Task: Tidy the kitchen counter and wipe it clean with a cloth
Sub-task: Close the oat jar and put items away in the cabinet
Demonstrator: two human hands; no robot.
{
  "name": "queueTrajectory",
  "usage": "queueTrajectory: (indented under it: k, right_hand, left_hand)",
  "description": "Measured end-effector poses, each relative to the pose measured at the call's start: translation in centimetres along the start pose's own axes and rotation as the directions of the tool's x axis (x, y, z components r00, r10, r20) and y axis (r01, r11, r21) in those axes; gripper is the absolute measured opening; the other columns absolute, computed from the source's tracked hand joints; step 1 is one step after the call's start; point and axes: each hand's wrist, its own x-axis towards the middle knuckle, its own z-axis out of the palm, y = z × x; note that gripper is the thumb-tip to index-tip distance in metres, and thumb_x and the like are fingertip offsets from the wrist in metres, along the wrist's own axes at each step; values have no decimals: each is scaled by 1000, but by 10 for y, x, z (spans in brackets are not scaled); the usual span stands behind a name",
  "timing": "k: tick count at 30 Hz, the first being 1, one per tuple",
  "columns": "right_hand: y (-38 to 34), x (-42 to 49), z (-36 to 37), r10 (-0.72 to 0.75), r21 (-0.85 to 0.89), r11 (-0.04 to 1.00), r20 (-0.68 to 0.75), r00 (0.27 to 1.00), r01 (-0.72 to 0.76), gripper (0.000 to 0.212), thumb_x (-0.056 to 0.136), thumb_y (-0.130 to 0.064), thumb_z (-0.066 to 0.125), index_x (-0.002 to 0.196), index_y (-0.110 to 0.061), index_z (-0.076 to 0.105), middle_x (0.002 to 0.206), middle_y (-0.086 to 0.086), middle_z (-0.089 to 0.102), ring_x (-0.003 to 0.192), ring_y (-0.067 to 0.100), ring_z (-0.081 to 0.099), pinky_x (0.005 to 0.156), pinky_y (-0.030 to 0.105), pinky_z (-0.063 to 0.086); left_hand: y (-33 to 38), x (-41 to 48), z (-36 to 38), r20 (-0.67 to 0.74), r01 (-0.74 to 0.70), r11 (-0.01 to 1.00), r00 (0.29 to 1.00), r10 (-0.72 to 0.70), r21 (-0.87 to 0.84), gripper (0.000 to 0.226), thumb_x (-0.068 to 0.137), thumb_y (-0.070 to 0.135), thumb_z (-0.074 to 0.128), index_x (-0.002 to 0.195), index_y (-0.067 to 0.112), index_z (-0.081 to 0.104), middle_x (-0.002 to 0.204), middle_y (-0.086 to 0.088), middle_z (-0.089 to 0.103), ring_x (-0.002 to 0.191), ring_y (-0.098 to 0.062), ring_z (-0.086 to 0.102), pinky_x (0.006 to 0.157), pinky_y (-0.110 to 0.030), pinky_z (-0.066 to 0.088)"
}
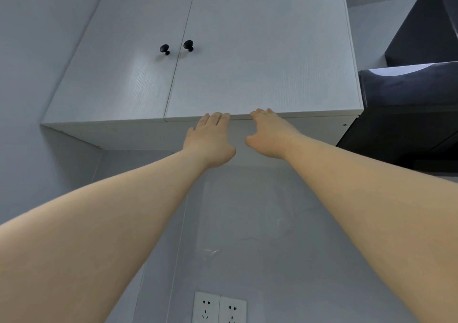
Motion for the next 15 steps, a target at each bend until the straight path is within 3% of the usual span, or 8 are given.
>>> queueTrajectory:
  k: [3, 5, 15]
  right_hand:
    - [-1, -6, -2, 72, 144, 987, -43, 996, -65, 54, 94, -20, 44, 146, -11, 31, 153, 8, 32, 142, 23, 29, 107, 29, 32]
    - [0, -14, 0, 101, 173, 980, -36, 994, -93, 52, 93, -20, 46, 143, -10, 37, 149, 9, 39, 136, 25, 38, 104, 28, 35]
    - [14, -74, 15, 191, 260, 945, 58, 980, -199, 36, 92, -20, 49, 126, -11, 57, 132, 12, 56, 122, 29, 52, 93, 29, 43]
  left_hand:
    - [4, -6, -7, 16, -8, 1000, 1000, 8, -5, 70, 88, 21, 50, 149, 17, 16, 155, -1, 20, 144, -22, 17, 113, -41, 27]
    - [6, -11, -13, 46, -11, 1000, 999, 12, -12, 65, 88, 19, 50, 147, 18, 23, 153, -2, 26, 140, -22, 26, 110, -39, 32]
    - [22, -59, -21, 132, 31, 999, 991, -26, -34, 48, 89, 21, 49, 137, 18, 41, 138, -7, 47, 127, -26, 44, 97, -33, 39]
